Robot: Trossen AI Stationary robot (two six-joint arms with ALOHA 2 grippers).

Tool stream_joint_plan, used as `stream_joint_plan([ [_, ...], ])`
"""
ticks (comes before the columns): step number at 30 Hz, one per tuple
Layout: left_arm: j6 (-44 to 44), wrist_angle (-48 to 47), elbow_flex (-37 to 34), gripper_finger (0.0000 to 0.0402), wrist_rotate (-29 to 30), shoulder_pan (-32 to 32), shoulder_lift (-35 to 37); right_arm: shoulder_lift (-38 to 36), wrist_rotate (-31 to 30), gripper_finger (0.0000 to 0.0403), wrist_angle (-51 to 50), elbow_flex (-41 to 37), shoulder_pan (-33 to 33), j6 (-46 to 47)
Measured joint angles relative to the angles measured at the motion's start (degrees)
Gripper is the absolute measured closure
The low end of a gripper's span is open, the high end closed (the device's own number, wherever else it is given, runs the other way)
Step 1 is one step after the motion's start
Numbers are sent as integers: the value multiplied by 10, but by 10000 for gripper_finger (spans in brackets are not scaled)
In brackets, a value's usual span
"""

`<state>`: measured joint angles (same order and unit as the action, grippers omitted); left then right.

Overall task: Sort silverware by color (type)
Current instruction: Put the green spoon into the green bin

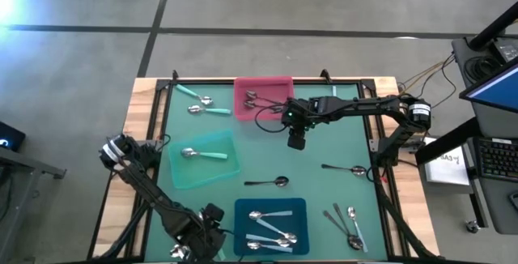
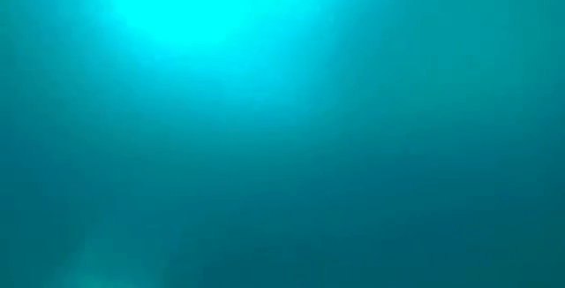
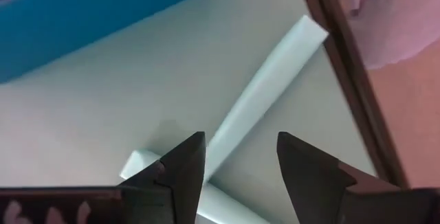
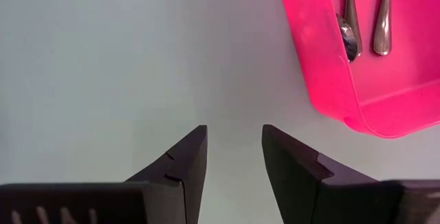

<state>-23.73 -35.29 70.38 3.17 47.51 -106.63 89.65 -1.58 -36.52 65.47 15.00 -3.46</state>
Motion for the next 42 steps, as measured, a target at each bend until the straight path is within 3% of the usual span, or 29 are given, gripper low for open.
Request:
stream_joint_plan([
  [14,1,77,-69,236,6,-12,0,0,0,271,1,0,0,0],
  [18,-43,89,-91,246,7,-12,3,0,0,271,1,0,0,0],
  [21,-72,92,-98,276,8,-13,4,0,0,271,3,0,0,0],
  [27,-106,89,-84,374,6,-17,4,0,0,271,15,0,0,0],
  [35,-137,63,-50,369,-4,-16,3,0,0,271,17,0,0,0],
  [42,-169,-22,-57,370,22,-22,65,0,0,271,19,0,0,0],
])
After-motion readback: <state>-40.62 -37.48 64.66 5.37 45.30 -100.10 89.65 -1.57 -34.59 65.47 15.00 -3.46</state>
